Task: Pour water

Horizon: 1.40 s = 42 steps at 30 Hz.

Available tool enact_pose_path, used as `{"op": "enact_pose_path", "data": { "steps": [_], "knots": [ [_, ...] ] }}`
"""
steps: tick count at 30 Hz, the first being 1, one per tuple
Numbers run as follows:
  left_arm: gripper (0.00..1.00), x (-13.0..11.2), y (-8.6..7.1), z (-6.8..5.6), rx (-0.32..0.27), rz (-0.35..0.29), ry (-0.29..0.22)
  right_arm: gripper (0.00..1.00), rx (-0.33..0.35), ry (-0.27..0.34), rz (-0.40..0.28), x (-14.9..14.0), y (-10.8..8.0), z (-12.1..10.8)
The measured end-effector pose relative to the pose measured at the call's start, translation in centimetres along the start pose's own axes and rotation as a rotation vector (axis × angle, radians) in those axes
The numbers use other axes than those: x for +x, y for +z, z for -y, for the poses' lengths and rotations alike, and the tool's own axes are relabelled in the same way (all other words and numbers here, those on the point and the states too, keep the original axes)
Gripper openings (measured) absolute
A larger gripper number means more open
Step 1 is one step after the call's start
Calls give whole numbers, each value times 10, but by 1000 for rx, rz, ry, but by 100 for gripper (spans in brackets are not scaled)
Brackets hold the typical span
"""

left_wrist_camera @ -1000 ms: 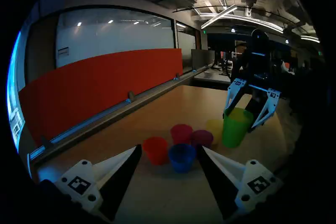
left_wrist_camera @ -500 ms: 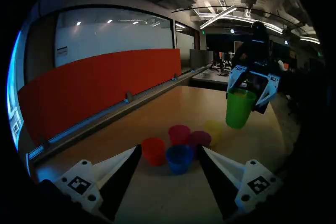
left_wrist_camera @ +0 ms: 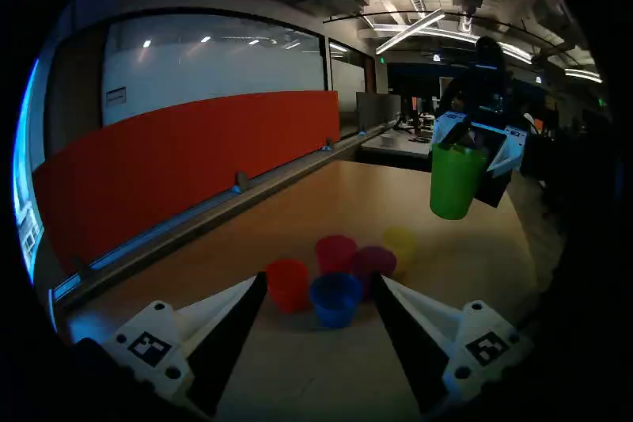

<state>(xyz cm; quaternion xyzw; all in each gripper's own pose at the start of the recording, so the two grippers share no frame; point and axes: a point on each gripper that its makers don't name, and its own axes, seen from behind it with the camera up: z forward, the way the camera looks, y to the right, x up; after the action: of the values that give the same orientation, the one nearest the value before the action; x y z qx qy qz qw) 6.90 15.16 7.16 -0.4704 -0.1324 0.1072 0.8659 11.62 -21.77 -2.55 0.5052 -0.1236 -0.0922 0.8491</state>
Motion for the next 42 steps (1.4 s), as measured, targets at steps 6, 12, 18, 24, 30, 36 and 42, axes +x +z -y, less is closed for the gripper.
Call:
{"op": "enact_pose_path", "data": {
  "steps": [6,12,18,24,30,36,42],
  "knots": [
    [96,1,3,-2,-5,-1,-2,92,2,8,-81,16,2,2],
    [96,3,5,-3,-10,-1,0,93,-5,16,-126,23,3,-1],
    [96,2,6,-3,-15,-1,-8,93,-13,13,-144,27,3,-4],
    [96,-2,12,-8,-31,9,-8,93,-14,20,-160,30,1,-7],
    [96,-8,23,-14,-54,29,-5,93,-28,13,-158,29,-4,-13],
    [96,-21,38,-20,-78,66,-9,93,-48,14,-153,25,-11,-22],
    [96,-42,54,-26,-93,124,6,92,-61,17,-150,22,-19,-30]
  ]
}}
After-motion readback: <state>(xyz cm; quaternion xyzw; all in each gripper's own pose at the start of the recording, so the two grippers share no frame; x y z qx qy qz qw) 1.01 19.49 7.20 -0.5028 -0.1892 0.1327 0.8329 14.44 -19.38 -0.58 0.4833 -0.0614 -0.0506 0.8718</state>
